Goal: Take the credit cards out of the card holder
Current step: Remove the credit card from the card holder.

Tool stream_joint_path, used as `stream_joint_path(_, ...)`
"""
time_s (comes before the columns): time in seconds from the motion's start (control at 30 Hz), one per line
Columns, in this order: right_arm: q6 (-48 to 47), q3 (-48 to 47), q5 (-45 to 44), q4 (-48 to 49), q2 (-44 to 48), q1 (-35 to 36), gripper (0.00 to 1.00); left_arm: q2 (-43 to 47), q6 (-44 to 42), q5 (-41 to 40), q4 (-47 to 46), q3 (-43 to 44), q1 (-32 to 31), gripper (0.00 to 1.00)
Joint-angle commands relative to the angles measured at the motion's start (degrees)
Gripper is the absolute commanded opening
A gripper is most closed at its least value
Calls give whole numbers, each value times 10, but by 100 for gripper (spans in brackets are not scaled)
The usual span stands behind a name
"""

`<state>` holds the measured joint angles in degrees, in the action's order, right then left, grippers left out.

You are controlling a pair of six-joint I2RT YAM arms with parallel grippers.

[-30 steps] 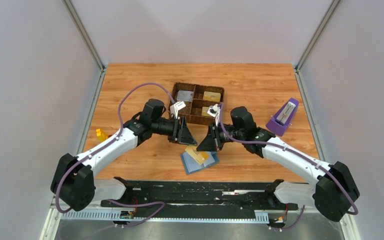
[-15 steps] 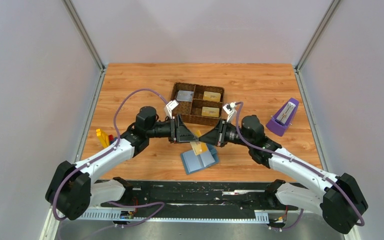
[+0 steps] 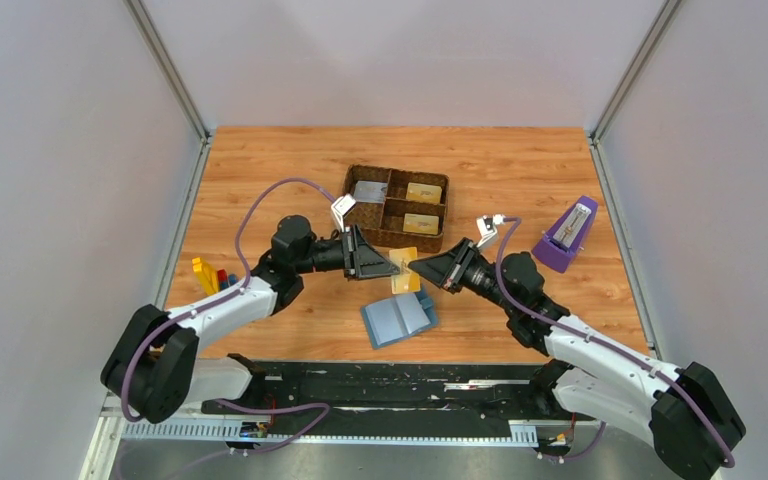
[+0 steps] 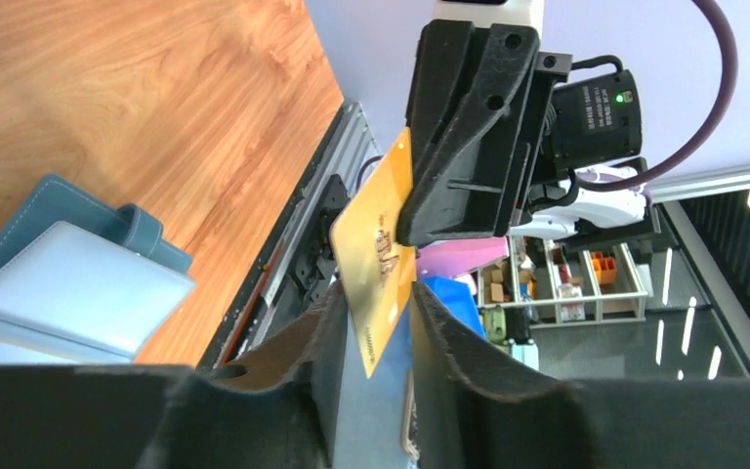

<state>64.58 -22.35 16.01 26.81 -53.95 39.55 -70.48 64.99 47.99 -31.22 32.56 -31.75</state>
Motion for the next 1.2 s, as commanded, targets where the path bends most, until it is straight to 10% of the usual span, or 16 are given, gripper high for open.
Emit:
stream_joint_path(0.0,30,8,-14,61,10,-3,0,-32,46,26,-117,-7,-2,28)
stream_joint_path(0.17,-24,5,31,49,15,-5,18,-54,68,38,-153,-8,-2,1)
stream_joint_path(0.47,-254,-70,168,-157,58,-59,55,-44,-23,95,-3,22,-2,0)
stream_joint_path(0.83,-397,-187,378,-300,-23,-120,57,-4,-248,132,329,109,-5,0)
stream_joint_path(1.17,-414,-239,456,-304,-143,-112,56,-13,-250,144,329,111,-17,2)
